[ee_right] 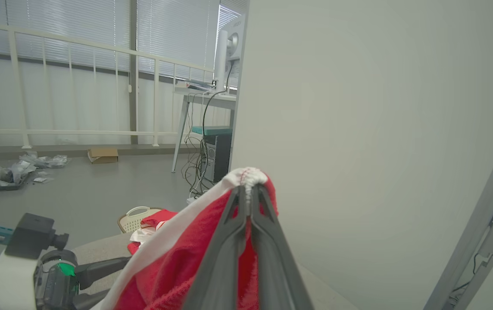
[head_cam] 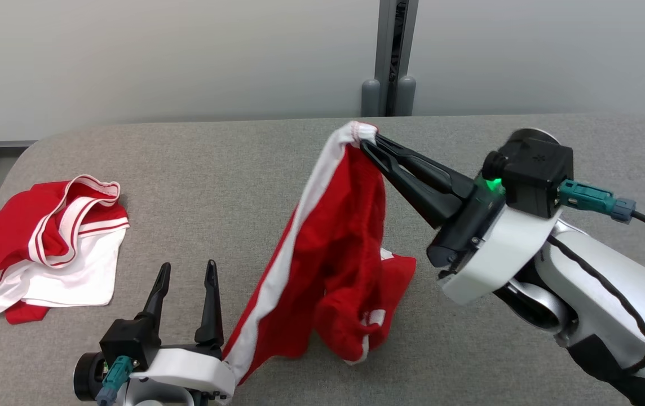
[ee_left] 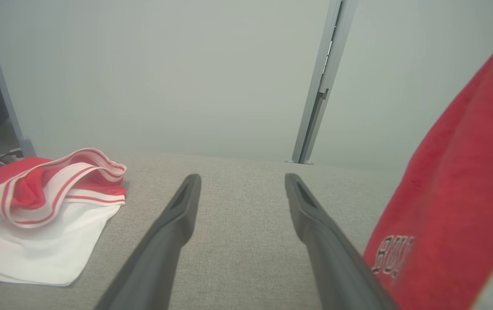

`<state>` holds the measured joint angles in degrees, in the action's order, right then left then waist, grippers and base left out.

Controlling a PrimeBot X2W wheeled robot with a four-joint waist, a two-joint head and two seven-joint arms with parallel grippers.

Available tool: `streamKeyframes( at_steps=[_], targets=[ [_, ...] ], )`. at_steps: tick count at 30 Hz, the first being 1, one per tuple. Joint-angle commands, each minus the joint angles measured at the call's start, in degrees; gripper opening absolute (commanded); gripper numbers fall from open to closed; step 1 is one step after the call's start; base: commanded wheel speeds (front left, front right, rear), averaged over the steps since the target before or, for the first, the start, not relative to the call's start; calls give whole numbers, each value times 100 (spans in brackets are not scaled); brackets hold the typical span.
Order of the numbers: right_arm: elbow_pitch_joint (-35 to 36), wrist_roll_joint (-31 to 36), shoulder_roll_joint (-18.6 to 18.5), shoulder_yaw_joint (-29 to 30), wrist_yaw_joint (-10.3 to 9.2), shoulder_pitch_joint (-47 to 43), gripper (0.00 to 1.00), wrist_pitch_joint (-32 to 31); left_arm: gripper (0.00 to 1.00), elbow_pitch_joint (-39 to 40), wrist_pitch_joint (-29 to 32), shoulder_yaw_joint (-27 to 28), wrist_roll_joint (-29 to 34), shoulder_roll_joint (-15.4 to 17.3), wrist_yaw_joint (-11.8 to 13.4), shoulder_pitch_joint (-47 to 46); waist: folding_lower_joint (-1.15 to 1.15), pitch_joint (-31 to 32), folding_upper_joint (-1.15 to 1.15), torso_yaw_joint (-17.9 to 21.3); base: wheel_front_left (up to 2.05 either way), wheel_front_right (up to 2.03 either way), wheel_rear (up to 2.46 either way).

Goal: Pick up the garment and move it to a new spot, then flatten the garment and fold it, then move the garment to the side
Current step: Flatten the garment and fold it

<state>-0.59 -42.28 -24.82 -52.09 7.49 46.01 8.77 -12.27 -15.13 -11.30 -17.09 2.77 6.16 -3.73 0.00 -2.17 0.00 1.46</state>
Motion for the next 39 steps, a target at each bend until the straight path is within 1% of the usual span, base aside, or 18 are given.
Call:
streamKeyframes(
  at_steps=[1, 4, 6, 9, 11, 18, 22, 26, 30, 33, 35, 36, 37, 38, 39],
  targets=[
    [-71, -32, -123, -19, 1, -178, 0, -71, 100, -2, -1, 7, -18, 21, 45, 17, 0, 1, 0, -26, 0, 0, 0],
    [-290, -132, -485, -13, 0, -421, 0, -251, 100, 15, -1, 16, -43, 20, 51, 62, 0, -3, 0, -39, 0, 0, 0],
    [-514, -68, -755, -45, 1, -590, 0, -384, 100, 19, -1, 36, -55, 22, 51, 77, 0, -8, 0, -25, 0, 0, 0],
    [-907, -158, -960, 15, 1, -814, 0, -571, 100, 23, -1, 51, -48, 20, 41, 70, 0, -26, 0, 25, 0, 0, 0],
    [-1210, -219, -1017, 105, 1, -891, 0, -670, 100, 18, -1, 47, -25, 21, 16, 46, 0, -48, 0, 57, 0, 0, 0],
    [-2285, -125, -857, 215, 0, -977, 0, -972, 100, 4, -1, 7, 32, 21, -44, -66, 0, -183, 0, 68, 0, 0, 0],
    [-2914, -74, -727, 248, 1, -932, 0, -1141, 100, -18, -1, -26, 55, 22, -73, -148, 0, -312, 0, -12, 0, 0, 0],
    [-3522, -16, -678, 255, 1, -841, 0, -1299, 100, -43, -1, -54, 87, 21, -103, -235, 0, -490, 0, -151, 0, 0, 0],
    [-4007, -63, -604, 270, 0, -807, 0, -1327, 100, -65, -1, -65, 97, 21, -129, -326, 0, -636, 0, -287, 0, 0, 0],
    [-4251, -51, -543, 214, 1, -769, 0, -1288, 100, -96, -1, -52, 97, 22, -142, -374, 0, -684, 0, -353, 0, 0, 0],
    [-4351, -160, -493, 232, 0, -764, 0, -1248, 100, -105, -1, -39, 96, 21, -145, -390, 0, -689, 0, -369, 0, 0, 0],
    [-4394, -185, -479, 239, 0, -754, 48, -1200, 100, -111, -1, -31, 95, 20, -146, -393, 0, -685, 0, -372, 0, 0, 0],
    [-4394, -185, -479, 239, 0, -754, 48, -1200, 100, -111, -1, -31, 95, 20, -146, -393, 0, -685, 0, -372, 0, 0, 0],
    [-4419, -233, -462, 246, 0, -747, 100, -1153, 100, -119, -1, -20, 95, 21, -143, -390, 0, -673, 0, -369, 0, 0, 0],
    [-4449, -269, -437, 252, 1, -736, 100, -1120, 100, -130, -1, -9, 97, 21, -139, -378, 0, -650, 0, -360, 0, 0, 0]
  ],
)
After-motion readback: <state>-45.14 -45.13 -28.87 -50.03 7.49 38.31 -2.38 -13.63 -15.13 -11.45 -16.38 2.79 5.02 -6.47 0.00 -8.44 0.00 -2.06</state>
